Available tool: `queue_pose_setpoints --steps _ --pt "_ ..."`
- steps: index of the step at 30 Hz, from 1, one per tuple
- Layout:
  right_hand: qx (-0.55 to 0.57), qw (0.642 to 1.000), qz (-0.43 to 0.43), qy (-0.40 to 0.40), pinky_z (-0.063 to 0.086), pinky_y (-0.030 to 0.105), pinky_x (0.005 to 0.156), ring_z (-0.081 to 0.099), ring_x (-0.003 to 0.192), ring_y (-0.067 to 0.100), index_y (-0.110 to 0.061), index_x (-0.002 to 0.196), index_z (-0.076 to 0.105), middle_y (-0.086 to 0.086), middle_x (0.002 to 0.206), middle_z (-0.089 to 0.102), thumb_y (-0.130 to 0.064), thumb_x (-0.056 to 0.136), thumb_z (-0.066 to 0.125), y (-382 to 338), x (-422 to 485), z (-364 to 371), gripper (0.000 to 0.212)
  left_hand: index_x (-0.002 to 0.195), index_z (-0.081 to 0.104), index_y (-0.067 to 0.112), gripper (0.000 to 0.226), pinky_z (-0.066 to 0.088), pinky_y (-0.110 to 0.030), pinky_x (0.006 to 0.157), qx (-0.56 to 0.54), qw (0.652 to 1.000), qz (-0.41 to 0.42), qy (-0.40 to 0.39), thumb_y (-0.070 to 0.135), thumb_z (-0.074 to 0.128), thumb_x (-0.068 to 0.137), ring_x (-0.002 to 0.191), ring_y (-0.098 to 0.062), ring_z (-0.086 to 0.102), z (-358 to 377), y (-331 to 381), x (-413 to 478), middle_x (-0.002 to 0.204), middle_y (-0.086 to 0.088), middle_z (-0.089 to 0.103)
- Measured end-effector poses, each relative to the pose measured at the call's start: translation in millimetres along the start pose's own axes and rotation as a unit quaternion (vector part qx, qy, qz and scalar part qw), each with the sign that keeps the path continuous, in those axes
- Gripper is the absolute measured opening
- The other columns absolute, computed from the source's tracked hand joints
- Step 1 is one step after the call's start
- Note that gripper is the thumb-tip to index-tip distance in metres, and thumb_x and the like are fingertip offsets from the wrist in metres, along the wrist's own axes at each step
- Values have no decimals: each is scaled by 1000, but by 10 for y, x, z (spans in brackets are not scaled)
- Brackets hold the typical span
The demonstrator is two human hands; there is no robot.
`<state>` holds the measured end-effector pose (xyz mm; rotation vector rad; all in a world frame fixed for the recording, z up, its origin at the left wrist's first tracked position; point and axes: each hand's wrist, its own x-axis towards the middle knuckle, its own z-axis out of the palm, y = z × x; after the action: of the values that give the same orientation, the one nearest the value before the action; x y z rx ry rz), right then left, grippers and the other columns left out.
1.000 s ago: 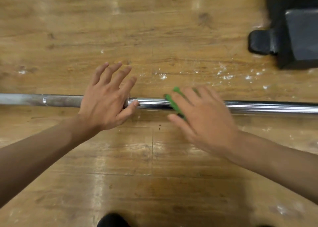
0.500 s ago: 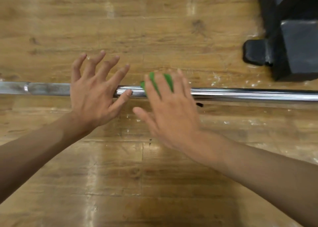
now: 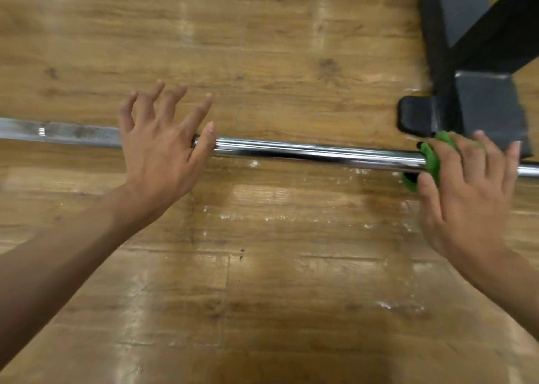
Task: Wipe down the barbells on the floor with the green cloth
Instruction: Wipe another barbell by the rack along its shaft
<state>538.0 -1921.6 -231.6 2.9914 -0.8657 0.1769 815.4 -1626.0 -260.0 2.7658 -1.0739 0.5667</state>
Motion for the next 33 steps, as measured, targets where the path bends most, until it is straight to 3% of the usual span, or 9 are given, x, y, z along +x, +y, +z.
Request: queue_pose_setpoints --steps 3,8,11,15,23,27,33 --pt "33 998 55 3 10 63 124 31 146 46 -5 142 52 23 148 46 -54 107 19 -216 49 6 68 146 60 26 56 18 -51 117 -1 1000 -2 -16 53 28 109 145 -41 38 -26 18 30 151 -15 53" --pt "95 992 -85 -13 4 57 128 29 149 45 -4 149 50 20 149 49 -63 104 11 -1411 241 61 83 143 62 23 56 22 -53 116 -4 999 -20 -33 52 28 109 143 -42 40 -41 54 65 149 -17 55" --pt "94 983 -154 -20 5 55 128 28 150 47 -4 154 45 19 150 50 -63 103 16 -1960 357 60 83 140 65 20 60 27 -55 115 -14 999 -2 -43 52 24 110 138 -40 49 -44 50 62 139 -14 64" --pt "59 972 -224 -41 0 53 129 30 151 40 -14 158 40 12 153 49 -65 105 11 -1549 374 0 79 137 68 18 60 25 -57 120 -37 997 -13 -61 49 27 108 143 -41 47 -50 49 49 136 -13 68" --pt "33 999 -9 -8 10 58 128 35 147 41 -10 144 53 17 148 52 -55 107 22 158 -151 -63 66 133 70 13 60 25 -57 119 -60 996 -2 -69 48 27 109 140 -44 50 -135 61 -151 128 -13 73" --pt "60 997 55 -2 9 60 127 29 148 45 -4 142 54 21 149 48 -52 105 29 -117 -306 -76 66 140 66 13 65 25 -57 120 -46 996 12 -81 52 22 111 142 -42 47 -254 63 -334 137 -13 68" --pt "71 983 -147 -87 1 54 129 20 155 43 -10 161 32 18 162 37 -67 104 11 -1308 -422 -158 83 154 52 19 74 25 -56 123 -30 987 18 -154 62 12 108 150 -40 38 -506 116 -646 155 -12 53"
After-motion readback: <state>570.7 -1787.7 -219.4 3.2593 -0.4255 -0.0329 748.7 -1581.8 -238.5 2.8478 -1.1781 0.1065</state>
